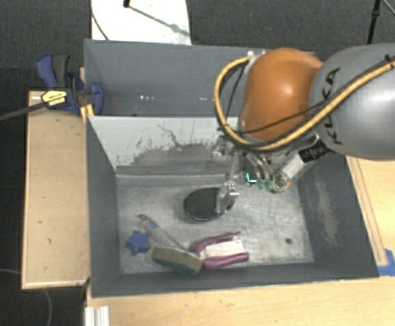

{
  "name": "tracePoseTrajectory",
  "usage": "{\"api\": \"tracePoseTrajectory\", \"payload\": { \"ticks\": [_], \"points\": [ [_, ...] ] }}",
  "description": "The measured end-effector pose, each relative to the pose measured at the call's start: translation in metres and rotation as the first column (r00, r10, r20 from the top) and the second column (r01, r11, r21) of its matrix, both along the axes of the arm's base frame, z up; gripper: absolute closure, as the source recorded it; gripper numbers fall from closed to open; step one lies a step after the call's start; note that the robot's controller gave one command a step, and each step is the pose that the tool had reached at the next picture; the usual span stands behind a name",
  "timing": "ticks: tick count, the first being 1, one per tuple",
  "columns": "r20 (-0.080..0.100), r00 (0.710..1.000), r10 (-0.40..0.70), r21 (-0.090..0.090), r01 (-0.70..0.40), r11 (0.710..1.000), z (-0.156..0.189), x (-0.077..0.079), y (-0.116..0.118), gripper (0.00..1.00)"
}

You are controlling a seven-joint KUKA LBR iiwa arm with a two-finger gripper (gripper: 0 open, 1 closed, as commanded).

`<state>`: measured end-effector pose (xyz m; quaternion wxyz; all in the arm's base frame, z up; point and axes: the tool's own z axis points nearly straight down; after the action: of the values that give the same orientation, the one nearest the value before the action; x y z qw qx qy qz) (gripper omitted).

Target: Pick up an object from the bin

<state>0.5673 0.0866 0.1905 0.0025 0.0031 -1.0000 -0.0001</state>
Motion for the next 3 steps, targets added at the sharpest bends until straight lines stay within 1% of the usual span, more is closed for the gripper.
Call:
{"api": "tracePoseTrajectory", "payload": {
  "ticks": [1, 2, 3],
  "points": [
    [0.002, 0.995, -0.101, 0.001, 0.101, 0.995, -0.116, 0.014, 0.017, 0.00],
    [0.025, 0.969, -0.244, 0.010, 0.244, 0.970, -0.116, -0.026, -0.018, 0.00],
    [0.055, 0.997, 0.060, 0.006, -0.060, 0.998, -0.072, -0.058, 0.009, 0.00]
  ]
}}
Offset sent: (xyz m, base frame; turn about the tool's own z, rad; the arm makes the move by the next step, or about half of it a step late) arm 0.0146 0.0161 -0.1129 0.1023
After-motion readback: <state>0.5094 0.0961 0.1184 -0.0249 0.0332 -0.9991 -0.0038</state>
